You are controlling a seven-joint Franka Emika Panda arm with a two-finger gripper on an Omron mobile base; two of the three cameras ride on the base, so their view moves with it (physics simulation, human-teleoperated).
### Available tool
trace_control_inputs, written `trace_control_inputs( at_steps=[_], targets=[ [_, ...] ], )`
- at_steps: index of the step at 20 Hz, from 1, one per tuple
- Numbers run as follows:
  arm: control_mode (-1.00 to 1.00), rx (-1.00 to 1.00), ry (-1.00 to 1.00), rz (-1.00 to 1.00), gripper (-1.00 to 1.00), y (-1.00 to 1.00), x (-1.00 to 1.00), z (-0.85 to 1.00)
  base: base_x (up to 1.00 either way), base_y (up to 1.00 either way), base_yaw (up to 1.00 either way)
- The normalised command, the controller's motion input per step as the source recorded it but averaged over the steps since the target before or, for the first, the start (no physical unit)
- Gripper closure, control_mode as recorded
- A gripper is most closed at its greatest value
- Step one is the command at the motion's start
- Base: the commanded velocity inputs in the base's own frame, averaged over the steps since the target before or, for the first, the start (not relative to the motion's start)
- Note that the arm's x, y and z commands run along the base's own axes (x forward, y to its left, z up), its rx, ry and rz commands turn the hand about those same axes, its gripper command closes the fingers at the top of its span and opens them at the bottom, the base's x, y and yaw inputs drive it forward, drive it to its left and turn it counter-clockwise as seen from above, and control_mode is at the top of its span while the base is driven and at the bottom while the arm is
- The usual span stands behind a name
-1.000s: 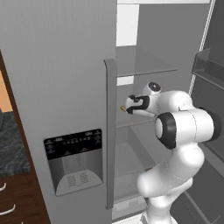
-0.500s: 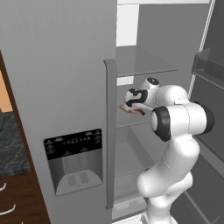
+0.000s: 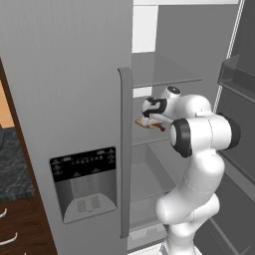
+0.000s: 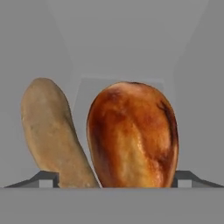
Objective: Place one sweet potato and one chicken drumstick in each tupperware on the nearby counter, to pack two identical lunches.
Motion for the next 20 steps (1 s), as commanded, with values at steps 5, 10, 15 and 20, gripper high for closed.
trace_control_inputs(
  at_steps=[5,10,15,20],
  targets=[
    [-1.00,0.00,0.05,0.02,-1.00,0.46,0.03,-0.93,0.00,0.00,0.00],
    [-1.00,-0.15,0.01,0.01,-1.00,0.82,-0.06,-1.00,0.00,0.00,0.00],
    [-1.00,-0.13,0.01,0.01,-1.00,0.91,-0.24,-0.93,0.00,0.00,0.00],
    [-1.00,0.00,0.13,0.00,-1.00,0.75,-0.24,-0.85,0.00,0.00,0.00]
  ],
)
